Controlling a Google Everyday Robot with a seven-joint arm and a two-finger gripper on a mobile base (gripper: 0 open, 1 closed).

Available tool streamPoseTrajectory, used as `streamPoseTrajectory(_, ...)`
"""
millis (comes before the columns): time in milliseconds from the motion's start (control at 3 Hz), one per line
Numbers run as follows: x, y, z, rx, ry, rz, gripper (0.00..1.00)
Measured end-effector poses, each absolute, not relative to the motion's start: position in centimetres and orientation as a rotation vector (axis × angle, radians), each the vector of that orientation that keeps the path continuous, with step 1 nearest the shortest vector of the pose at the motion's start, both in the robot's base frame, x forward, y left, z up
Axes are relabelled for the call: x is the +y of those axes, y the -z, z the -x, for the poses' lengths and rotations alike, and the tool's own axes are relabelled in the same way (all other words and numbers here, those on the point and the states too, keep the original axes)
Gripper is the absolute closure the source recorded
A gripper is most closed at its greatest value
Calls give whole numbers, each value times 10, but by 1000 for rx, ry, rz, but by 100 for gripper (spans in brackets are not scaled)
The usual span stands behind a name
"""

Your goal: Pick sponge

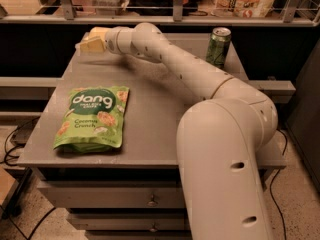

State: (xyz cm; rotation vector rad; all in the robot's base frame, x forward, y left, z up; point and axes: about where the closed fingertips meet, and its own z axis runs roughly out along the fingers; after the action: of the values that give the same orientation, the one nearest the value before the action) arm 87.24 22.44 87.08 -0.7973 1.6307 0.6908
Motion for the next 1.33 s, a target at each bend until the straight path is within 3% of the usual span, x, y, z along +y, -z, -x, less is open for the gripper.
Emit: streamPoseTrajectory(1333, 236, -857, -906, 1669, -677, 722, 3)
